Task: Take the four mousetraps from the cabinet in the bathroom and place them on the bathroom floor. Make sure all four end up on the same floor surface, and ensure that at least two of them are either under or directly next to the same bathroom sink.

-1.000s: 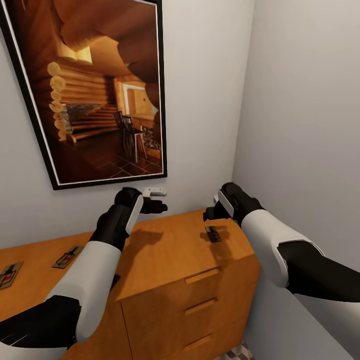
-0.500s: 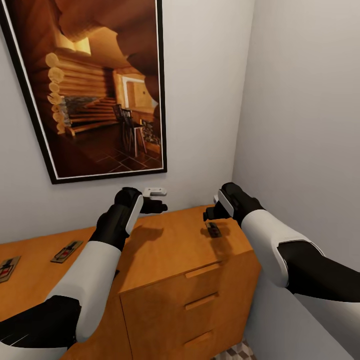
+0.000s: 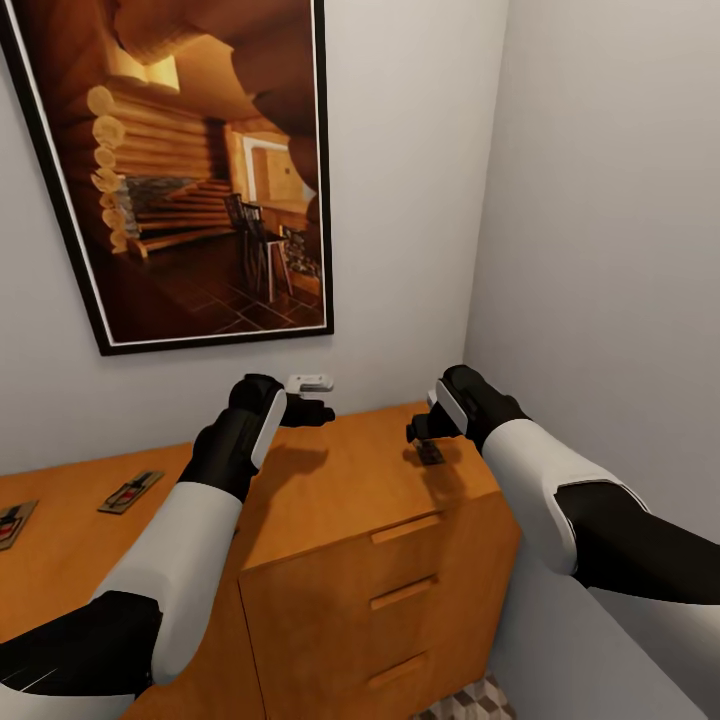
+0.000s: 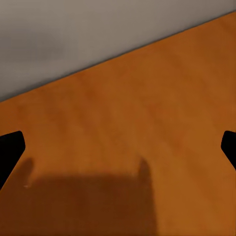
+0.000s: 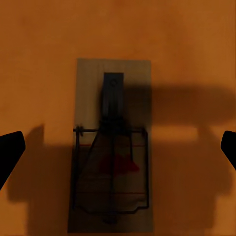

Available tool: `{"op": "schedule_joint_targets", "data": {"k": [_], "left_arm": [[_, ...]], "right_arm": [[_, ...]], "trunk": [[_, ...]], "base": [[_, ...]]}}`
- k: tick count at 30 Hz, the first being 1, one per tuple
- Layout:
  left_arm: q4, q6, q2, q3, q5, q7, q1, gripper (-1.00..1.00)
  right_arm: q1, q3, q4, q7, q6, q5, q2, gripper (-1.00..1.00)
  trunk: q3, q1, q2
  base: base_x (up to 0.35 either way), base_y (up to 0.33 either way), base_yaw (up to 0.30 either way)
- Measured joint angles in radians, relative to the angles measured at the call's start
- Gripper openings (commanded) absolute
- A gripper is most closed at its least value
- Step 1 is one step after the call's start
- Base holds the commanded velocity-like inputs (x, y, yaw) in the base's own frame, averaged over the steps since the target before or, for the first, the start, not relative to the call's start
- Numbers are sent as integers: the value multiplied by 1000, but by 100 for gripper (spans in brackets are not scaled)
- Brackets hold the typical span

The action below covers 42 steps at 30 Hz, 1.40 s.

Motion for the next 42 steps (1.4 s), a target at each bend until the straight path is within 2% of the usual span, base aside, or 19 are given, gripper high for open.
{"op": "schedule_joint_targets", "data": {"k": [7,42], "left_arm": [[-4,0,0,0,-1,0,0,100],[-4,0,0,0,0,0,0,100]], "right_arm": [[0,1,0,0,0,1,0,100],[0,-1,0,1,18,-2,1,100]], "trunk": [[-22,27,-49],[-22,27,-49]], "base": [[0,0,0],[0,0,0]]}}
